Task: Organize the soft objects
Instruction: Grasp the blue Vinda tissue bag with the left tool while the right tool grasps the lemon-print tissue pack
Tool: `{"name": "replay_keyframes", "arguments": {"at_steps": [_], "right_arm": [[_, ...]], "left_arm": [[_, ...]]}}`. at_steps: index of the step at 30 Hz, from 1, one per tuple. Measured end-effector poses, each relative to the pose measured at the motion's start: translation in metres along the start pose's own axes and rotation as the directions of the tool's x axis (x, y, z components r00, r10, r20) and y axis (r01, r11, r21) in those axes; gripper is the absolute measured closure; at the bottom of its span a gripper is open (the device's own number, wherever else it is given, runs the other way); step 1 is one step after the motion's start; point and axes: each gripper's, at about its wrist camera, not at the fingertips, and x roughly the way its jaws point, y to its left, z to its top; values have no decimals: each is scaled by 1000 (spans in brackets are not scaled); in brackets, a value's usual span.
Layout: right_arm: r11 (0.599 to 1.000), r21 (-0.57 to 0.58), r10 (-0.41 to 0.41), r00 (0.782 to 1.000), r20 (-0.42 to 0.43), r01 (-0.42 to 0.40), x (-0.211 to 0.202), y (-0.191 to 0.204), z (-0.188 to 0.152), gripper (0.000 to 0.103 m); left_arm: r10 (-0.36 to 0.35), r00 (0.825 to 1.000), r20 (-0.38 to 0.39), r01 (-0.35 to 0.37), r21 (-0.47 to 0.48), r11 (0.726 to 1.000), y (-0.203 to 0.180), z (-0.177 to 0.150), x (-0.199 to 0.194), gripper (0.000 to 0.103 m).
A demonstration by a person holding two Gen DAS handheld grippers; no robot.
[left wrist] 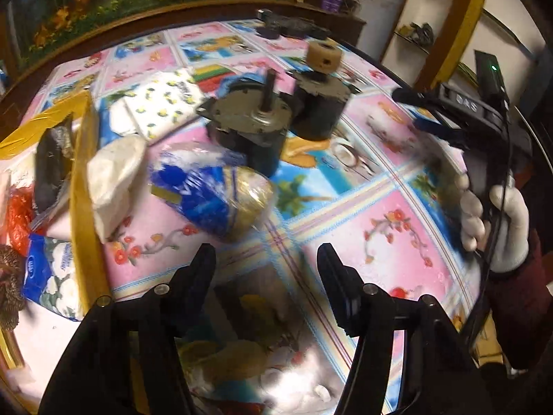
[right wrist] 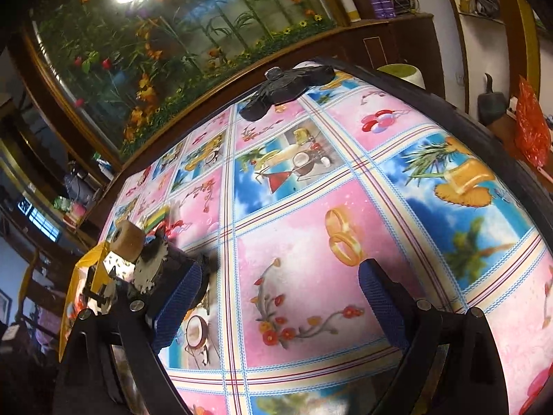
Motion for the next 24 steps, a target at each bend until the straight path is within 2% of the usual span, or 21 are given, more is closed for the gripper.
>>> {"name": "replay_keyframes", "arguments": {"at_steps": [6, 9, 11, 13, 17, 20, 24], "right_arm": [[999, -29, 25, 999, -35, -26, 8, 14, 0, 10], [998, -57, 34, 997, -68, -38, 8, 30, 3, 10], [994, -86, 58, 994, -94, -66, 8, 46, 10, 10], [987, -135, 74, 992, -106, -88, 6, 69, 22, 10], [954, -253, 109, 975, -194, -157, 19, 124, 50, 10], [935, -302, 87, 944, -318, -188, 50, 160, 73, 9], [897, -406, 7, 926, -378, -173, 82, 200, 87, 10]], "left_arm": [[1, 999, 41, 5, -141, 990, 21, 15, 10, 43], [-22, 998, 66, 35, -216, 976, 28, 22, 20, 40], [-49, 996, 77, 69, -286, 956, 39, 21, 27, 40], [-75, 989, 125, 114, -348, 930, 49, 19, 25, 35], [-141, 968, 206, 220, -439, 871, 66, 16, 27, 32], [-141, 964, 224, 227, -425, 876, 67, 17, 29, 32], [-132, 950, 282, 241, -395, 886, 64, 12, 30, 34]]}}
